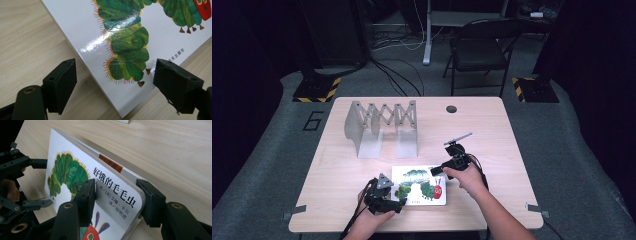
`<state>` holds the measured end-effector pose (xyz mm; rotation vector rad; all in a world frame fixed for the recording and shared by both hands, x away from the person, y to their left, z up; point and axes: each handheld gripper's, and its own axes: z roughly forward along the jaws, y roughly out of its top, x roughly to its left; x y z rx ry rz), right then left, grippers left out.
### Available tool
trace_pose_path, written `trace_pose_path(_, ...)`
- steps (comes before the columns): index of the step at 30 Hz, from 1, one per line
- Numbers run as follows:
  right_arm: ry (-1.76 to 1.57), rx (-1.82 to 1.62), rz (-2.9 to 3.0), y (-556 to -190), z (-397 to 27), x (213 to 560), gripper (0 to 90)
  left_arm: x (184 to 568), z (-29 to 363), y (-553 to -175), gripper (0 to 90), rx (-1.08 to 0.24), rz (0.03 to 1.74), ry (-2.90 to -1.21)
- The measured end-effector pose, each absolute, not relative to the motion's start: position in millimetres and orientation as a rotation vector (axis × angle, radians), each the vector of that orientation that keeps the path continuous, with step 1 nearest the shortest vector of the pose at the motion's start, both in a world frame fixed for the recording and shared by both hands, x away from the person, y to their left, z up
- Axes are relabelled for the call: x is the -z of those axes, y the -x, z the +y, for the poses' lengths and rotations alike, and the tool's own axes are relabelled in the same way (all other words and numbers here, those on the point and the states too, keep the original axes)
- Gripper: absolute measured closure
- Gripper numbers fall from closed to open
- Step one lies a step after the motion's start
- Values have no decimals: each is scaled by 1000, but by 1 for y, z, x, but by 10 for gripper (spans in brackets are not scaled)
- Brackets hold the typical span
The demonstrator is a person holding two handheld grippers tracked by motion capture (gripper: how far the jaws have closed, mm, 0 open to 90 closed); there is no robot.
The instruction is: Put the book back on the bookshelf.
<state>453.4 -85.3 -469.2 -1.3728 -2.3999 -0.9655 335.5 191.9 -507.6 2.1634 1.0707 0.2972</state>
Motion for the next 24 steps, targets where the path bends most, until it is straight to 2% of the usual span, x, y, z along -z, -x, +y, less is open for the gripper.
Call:
trace_pose_path(11,1378,983,-2415,-446,-85,464,514,509,193,-340,214,-229,1065,-2156)
trace_pose_path(20,1388,1006,-2436,-441,-84,462,512,506,190,-343,225,-181,1124,-2149)
trace_pose_path(24,1396,1017,-2447,-439,-83,460,511,505,191,-345,261,-157,1155,-2114)
